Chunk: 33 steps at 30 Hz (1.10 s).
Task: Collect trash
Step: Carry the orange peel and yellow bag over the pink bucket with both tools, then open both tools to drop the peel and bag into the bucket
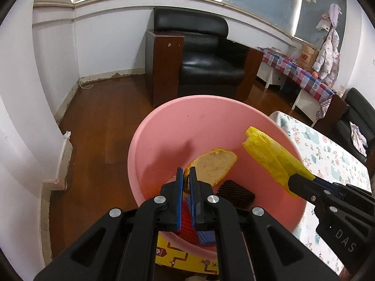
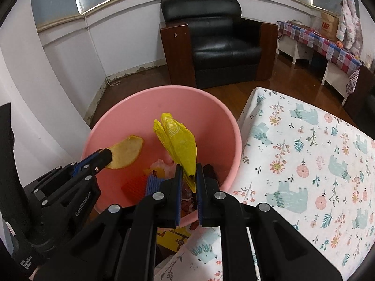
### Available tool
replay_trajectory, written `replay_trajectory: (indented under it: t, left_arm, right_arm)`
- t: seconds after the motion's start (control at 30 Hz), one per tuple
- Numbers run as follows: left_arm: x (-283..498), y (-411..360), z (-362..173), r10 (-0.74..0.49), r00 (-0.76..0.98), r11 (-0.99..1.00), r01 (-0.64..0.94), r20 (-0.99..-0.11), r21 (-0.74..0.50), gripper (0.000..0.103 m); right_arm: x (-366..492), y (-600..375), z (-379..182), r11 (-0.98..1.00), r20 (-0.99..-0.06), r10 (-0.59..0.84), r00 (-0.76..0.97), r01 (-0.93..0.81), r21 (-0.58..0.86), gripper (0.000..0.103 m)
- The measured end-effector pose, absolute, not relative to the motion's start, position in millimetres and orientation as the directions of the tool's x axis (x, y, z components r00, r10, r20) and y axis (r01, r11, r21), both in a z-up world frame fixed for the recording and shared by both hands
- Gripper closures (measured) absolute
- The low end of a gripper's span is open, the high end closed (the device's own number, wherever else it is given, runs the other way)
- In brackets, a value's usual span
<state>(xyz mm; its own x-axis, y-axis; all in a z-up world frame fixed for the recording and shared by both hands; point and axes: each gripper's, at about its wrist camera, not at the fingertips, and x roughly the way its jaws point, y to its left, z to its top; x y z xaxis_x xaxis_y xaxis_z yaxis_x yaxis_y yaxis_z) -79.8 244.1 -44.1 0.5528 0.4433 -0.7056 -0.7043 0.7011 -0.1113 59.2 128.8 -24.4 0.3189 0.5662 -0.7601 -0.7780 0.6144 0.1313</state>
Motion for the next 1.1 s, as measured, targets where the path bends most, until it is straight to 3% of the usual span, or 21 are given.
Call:
replay_trajectory:
  t: [0.6, 0.87, 1.1]
  left_arm:
    - [-75.9, 248.8, -51.8, 0.449, 0.547, 0.694, -0.712, -0.707, -0.111, 0.097]
    - [-79.0, 248.2, -49.7, 0.447, 0.561, 0.700, -0.704, -0.697, -0.119, 0.072]
    - [-80.3, 243.9, -43.9, 0.446, 0.574, 0.704, -0.699, -0.687, -0.127, 0.066]
  right_arm:
    - [58.2, 138.4, -32.3, 0.611, -0.771, 0.552, 0.317, -0.783, 0.115, 0.092]
    - [61.6, 135.7, -33.1, 0.611, -0.770, 0.568, 0.291, -0.776, 0.158, 0.089]
    - [60.2, 130.9, -26.9, 0.590, -0.745, 0.605, 0.281, -0.786, 0.183, 0.074]
